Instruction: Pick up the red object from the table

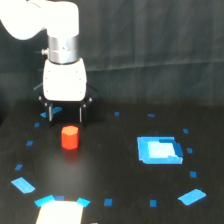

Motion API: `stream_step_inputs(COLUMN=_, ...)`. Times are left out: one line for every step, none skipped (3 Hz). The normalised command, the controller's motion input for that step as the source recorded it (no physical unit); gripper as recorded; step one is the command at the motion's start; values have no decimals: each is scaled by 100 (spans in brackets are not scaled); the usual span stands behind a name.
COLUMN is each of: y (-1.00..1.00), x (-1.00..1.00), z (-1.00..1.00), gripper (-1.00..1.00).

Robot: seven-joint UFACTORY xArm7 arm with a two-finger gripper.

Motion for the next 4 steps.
stream_step_inputs(y=-100, x=12, z=-100, gripper=46)
stream_step_inputs(y=-100, x=-14, z=-100, gripper=-100)
stream_step_inputs(y=-73, x=-25, z=-100, gripper=-100)
stream_step_inputs(y=-6, x=-100, z=-100, gripper=-100)
